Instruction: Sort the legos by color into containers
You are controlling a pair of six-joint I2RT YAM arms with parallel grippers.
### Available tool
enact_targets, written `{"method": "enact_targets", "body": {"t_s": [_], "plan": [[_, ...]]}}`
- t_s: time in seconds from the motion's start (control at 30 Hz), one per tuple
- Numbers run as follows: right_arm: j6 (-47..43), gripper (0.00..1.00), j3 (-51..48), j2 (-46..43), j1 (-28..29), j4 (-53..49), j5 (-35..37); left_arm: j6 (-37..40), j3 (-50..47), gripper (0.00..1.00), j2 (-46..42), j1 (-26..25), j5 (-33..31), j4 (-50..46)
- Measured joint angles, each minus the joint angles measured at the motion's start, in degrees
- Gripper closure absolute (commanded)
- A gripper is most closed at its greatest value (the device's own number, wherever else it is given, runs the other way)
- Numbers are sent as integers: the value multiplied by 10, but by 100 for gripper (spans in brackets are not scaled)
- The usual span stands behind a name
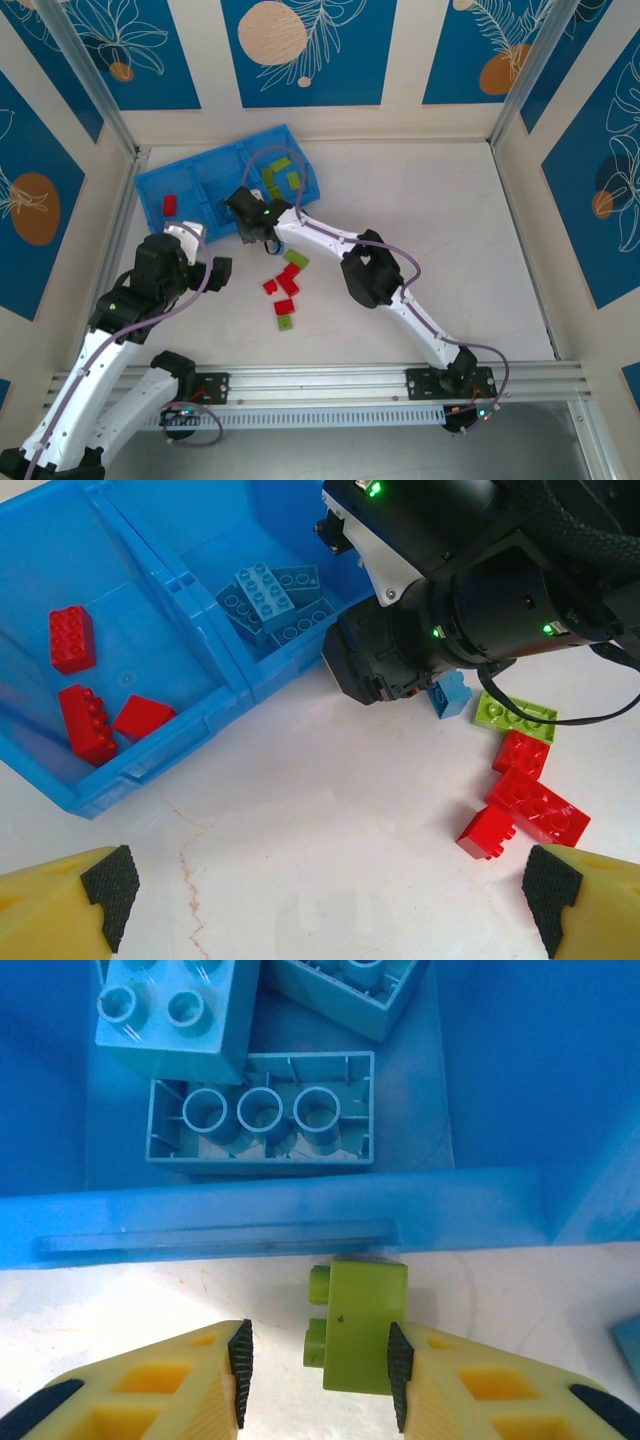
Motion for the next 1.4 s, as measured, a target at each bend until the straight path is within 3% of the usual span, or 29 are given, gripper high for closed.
{"method": "enact_targets", "body": {"t_s": [0.17,0.37,0.73,1.13,1.4], "plan": [[-2,55,-18,-13,2,-5,2,0,0,0,0,0,0,0],[-10,47,-90,-72,21,2,30,0,0,0,0,0,0,0],[-10,45,-11,-32,1,-3,37,0,0,0,0,0,0,0],[-4,57,30,29,-7,-22,14,0,0,0,-4,0,0,0],[4,75,43,30,-7,-28,1,0,0,0,-4,0,0,0]]}}
